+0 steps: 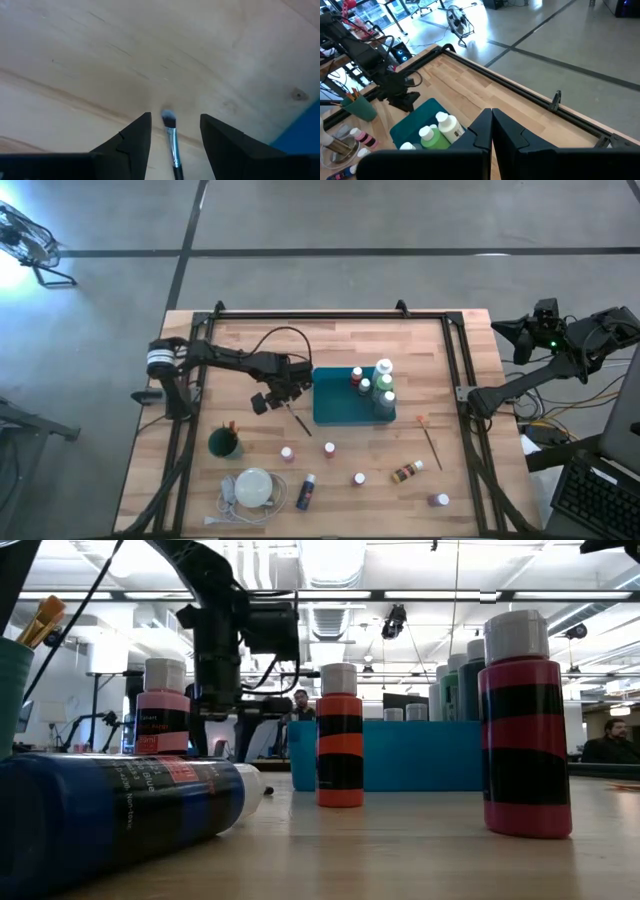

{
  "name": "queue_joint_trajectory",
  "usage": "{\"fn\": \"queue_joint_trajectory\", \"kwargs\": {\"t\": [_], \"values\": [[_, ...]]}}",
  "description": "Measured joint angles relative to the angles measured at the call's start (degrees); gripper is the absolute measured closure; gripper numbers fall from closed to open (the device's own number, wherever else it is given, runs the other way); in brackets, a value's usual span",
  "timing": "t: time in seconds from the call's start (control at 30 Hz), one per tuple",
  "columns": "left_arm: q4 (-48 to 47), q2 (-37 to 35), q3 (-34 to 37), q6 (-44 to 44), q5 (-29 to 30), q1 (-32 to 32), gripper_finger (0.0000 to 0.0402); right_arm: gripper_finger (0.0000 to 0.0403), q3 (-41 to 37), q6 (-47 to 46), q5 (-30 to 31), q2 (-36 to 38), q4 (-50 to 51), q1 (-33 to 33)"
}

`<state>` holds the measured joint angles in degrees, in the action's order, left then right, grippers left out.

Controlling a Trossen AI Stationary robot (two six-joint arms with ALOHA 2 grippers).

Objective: Pick & Place Paint Supplies
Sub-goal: Put the silver paintbrush into the green cup

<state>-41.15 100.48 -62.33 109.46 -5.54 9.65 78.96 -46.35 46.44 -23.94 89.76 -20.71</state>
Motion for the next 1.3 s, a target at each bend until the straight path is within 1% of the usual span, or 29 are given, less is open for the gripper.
{"fn": "queue_joint_trajectory", "kwargs": {"t": [0.7,1.17,1.3], "values": [[0.9,1.1,0.9,1.6,-1.2,0.0,0.0231,0.0394,0.0,0.0,0.0,0.0,0.0,0.0],[1.6,1.2,0.9,1.7,-2.8,-0.5,0.0324,0.0394,0.0,0.0,0.0,0.0,0.0,0.0],[1.7,1.2,0.9,-1.5,-2.5,-0.7,0.0346,0.0394,0.0,0.0,0.0,0.0,0.0,0.0]]}}
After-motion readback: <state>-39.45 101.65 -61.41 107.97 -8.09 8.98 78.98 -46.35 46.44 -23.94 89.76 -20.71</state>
